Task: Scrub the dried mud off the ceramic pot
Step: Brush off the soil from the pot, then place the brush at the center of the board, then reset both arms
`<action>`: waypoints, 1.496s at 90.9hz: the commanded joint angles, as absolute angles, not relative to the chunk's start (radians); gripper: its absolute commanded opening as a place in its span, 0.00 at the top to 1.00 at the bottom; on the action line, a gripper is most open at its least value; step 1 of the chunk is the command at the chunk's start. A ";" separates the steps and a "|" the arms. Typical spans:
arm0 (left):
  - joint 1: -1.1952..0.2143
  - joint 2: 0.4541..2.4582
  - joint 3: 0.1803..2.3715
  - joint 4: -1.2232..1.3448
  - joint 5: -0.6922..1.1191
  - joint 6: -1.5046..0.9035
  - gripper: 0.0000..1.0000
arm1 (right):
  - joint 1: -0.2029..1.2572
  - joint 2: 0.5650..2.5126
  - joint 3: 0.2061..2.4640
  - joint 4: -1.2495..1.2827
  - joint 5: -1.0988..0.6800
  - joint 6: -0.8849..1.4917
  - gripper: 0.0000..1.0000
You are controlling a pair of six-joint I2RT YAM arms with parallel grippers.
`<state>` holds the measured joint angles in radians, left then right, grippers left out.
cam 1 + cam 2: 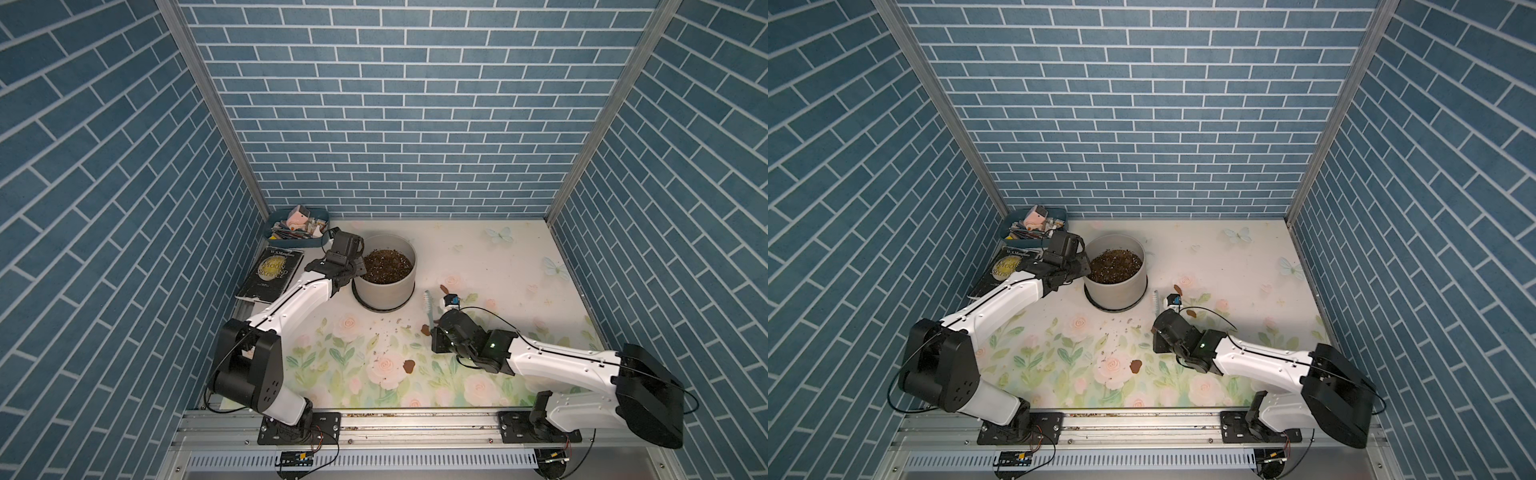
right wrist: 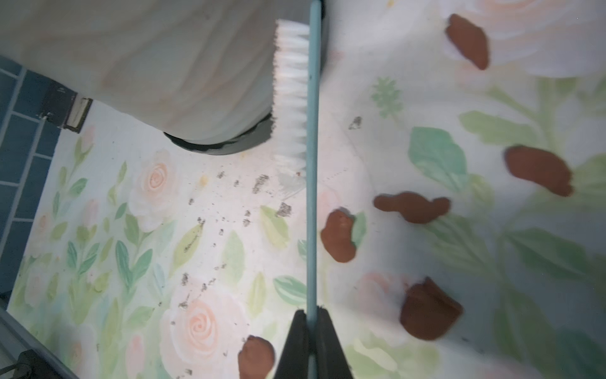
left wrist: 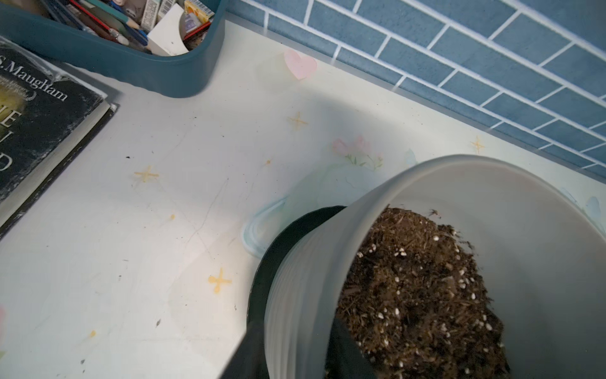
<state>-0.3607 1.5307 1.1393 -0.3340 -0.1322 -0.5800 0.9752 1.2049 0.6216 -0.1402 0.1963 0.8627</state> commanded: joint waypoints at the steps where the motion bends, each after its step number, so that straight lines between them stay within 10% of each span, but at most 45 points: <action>1: -0.367 1.476 1.160 -0.316 -0.104 -0.536 0.28 | 0.822 1.090 0.557 -0.263 0.156 0.799 1.00; 21: -0.367 1.343 1.186 -0.300 -0.132 -0.459 0.12 | 0.466 1.101 0.510 -0.299 -0.044 0.633 1.00; 50: -0.364 1.096 0.958 -0.263 -0.358 -0.456 0.06 | 0.439 1.258 0.539 -0.323 0.056 0.582 1.00; 81: -0.360 1.054 0.853 -0.251 -0.478 -0.489 0.02 | 0.473 1.033 0.594 -0.472 0.219 0.613 0.02; 120: -0.292 1.232 0.550 0.563 -0.872 -0.177 0.00 | 0.435 0.899 0.412 0.162 1.030 0.378 0.01; 136: -0.211 1.378 0.404 0.808 -0.789 -0.133 0.00 | 0.222 0.971 0.188 0.596 0.940 0.259 0.01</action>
